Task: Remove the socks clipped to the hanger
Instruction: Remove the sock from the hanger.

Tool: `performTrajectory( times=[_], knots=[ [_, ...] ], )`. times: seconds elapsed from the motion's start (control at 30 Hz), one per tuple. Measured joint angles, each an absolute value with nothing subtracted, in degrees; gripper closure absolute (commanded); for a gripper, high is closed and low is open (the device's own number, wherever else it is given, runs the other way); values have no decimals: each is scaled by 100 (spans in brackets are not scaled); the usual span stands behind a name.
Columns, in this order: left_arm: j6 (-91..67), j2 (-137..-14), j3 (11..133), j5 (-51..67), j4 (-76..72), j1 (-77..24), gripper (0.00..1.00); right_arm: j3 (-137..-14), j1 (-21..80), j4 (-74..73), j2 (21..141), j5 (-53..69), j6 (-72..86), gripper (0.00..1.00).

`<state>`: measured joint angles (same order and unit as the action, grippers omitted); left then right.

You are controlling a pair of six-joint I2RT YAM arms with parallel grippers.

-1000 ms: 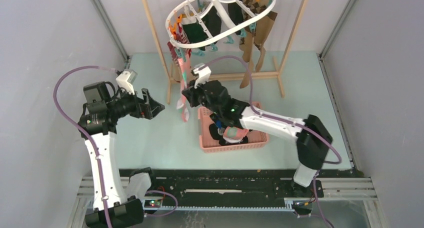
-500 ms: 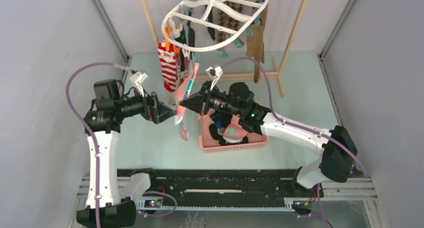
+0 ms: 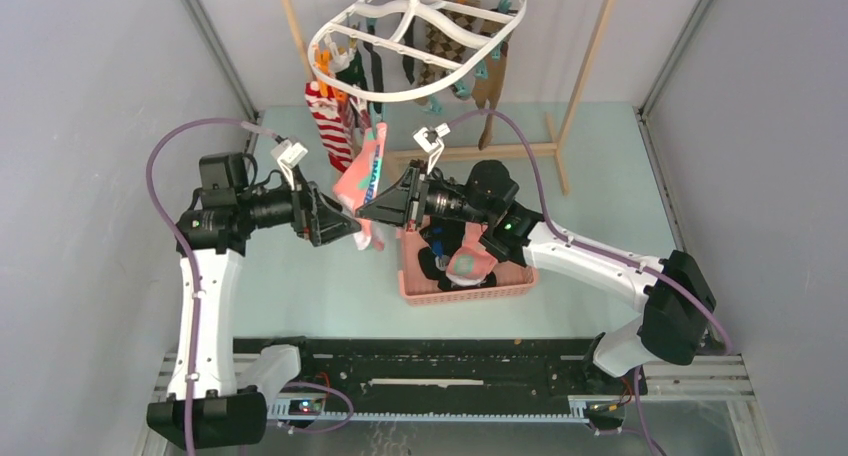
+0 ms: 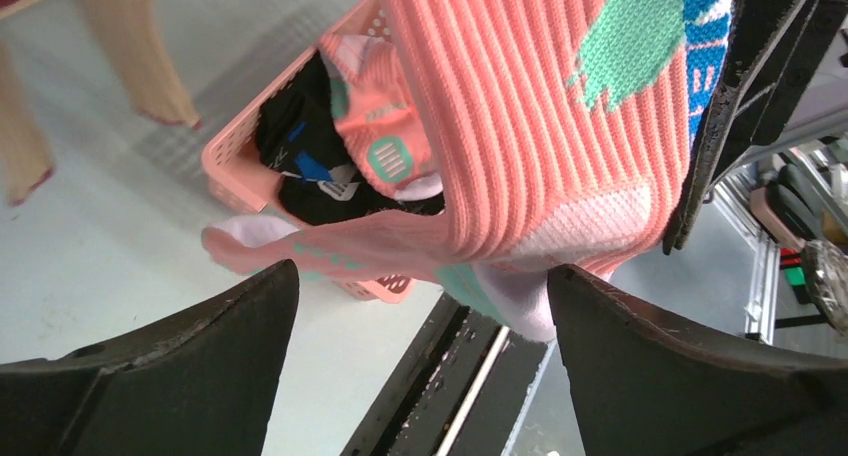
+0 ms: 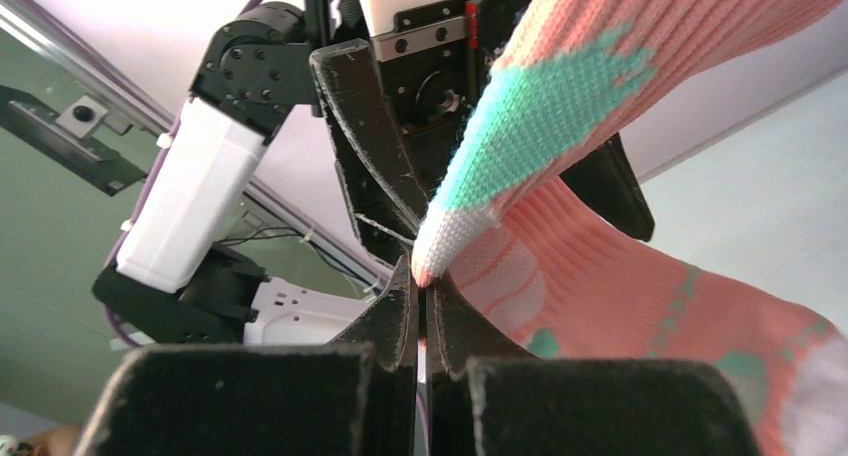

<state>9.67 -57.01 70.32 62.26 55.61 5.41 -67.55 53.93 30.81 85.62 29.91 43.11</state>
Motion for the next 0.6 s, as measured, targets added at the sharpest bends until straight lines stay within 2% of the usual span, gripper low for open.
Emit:
performTrajectory(
  times=[0.17,0.37,0.5,0.6],
  knots=[
    [1000,-5763,7032,6602,5483,388,19,-6755,5358,3288,8562,3179,4663,100],
    [1055,-5745,7032,6993,5452,276,49,-6755,5354,3378,8593,3293,4947,100],
    [1061,-5638,7032,7102,5448,274,58,-6755,5325,3376,8604,3334,5052,100],
    [1063,-5500,7032,7120,5448,274,78,-6755,5319,3374,8604,3334,5074,100]
  ],
)
